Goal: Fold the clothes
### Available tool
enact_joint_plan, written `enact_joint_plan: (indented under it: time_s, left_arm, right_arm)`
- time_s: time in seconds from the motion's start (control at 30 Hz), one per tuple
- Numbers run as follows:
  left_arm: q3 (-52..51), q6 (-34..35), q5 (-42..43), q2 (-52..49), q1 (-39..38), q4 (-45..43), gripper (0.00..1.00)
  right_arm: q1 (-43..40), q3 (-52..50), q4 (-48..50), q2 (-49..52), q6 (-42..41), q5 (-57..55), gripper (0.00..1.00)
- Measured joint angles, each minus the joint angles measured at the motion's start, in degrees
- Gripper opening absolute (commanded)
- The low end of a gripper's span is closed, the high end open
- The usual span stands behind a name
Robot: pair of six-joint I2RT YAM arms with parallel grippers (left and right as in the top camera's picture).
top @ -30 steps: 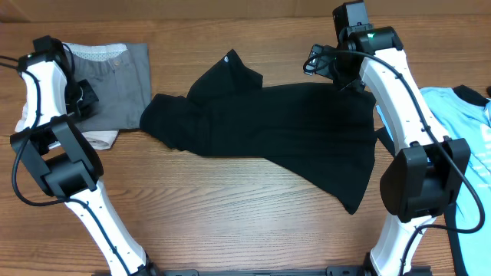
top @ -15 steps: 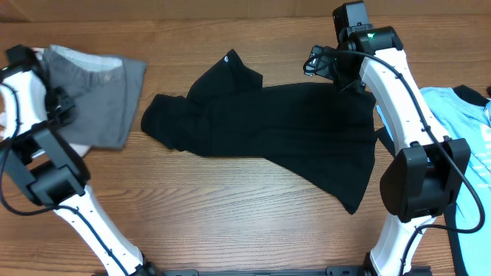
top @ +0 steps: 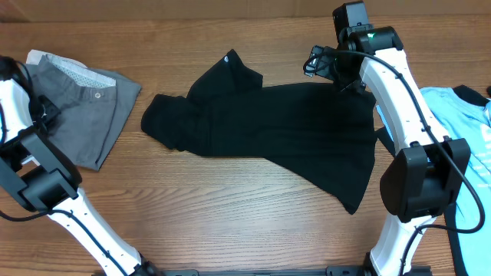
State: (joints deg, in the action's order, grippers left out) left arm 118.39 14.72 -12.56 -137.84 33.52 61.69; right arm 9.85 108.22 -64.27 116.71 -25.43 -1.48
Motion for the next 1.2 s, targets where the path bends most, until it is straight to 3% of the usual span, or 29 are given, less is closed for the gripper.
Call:
enact_joint_plan:
  time_s: [0.4, 0.8, 1.2]
  left_arm:
    - [0.04, 0.39, 1.22, 3.54, -9.57, 0.79, 0.04]
    - [0.04, 1.11, 8.11, 2.01, -9.42, 1.62, 0.04]
    - [0.11, 1.29, 8.0, -1.46, -9.42, -10.45, 0.04]
  right_arm:
    - [-0.02, 0.0, -0.02, 0.0, 0.02, 0.0, 1.0]
    - [-0.02, 0.0, 0.0, 0.0, 0.0, 0.02, 1.0]
    - [0.0, 0.0, -0.52, 0.0, 0.0, 0.02, 1.0]
